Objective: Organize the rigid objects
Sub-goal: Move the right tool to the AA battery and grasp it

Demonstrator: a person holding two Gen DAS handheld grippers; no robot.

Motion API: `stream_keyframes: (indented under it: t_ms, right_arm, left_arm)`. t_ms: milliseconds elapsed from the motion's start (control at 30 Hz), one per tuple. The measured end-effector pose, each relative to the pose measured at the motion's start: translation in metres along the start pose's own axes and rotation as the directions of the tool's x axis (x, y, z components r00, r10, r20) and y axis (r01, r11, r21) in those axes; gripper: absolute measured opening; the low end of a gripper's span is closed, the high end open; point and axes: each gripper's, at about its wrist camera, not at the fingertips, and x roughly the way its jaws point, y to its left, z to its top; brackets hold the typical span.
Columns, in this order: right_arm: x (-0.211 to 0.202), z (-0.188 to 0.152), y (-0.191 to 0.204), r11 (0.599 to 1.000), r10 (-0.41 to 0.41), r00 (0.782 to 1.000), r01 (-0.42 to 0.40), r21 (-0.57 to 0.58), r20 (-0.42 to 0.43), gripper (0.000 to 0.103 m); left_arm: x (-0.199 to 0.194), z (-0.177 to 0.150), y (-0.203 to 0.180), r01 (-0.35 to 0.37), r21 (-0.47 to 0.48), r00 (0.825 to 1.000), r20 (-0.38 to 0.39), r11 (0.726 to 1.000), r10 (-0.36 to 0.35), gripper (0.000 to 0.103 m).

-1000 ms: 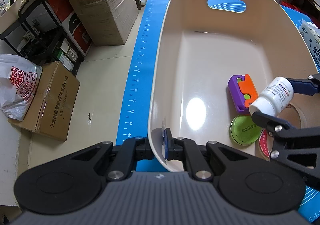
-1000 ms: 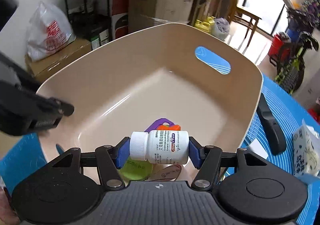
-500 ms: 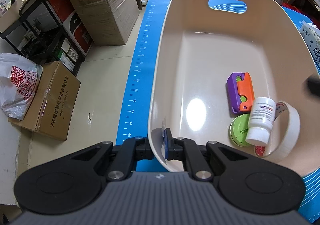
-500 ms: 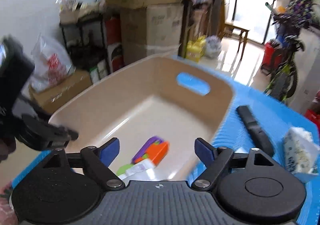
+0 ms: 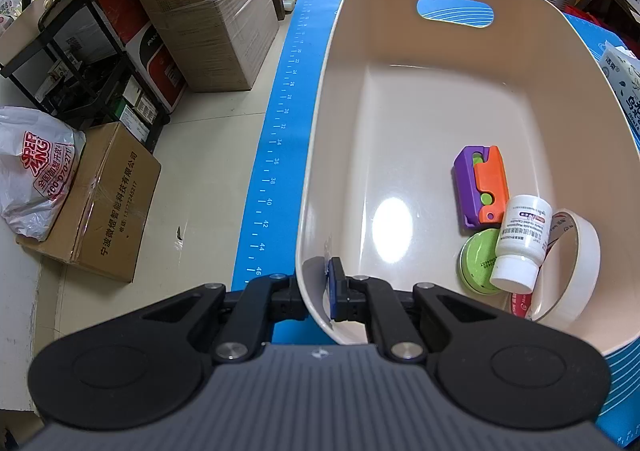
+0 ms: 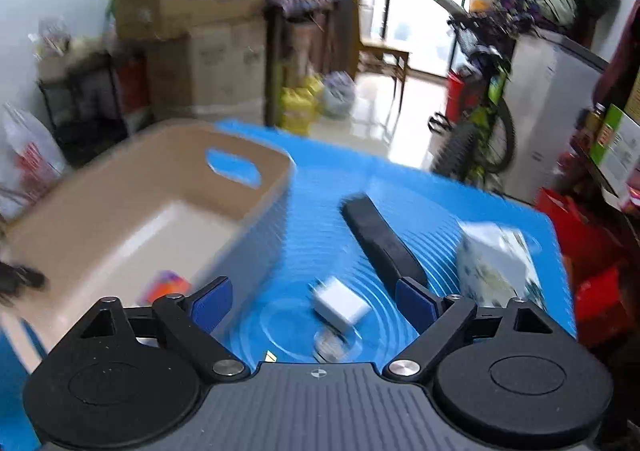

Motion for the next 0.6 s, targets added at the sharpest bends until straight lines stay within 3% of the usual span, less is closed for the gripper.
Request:
stream_keyframes:
  t_ms: [233,400,600]
  right_arm:
    - [0.046,-0.037,0.003,0.999,0.014,0.991,-0.009,0.039,-0.132,0.081]
    - [0.065,-0.052,0.022,0.997,0.070,0.984,-0.063,0.043,-0.166,0.076]
    - [0.086,-0.060,0.038,0.997,0.075,0.974,-0.071,0.025,-0.216,0.048]
  left_arm:
    - [0.000,0.000,0.000,0.001,0.000,1.000,0.000,1.000,-0.001,0.010]
    - [0.000,0.000,0.000,0.000,0.000,1.000,0.000,1.000,0.000,0.010]
    - [0.000,0.000,0.000,0.001,0.000,1.000,0.001,1.000,-0.001,0.010]
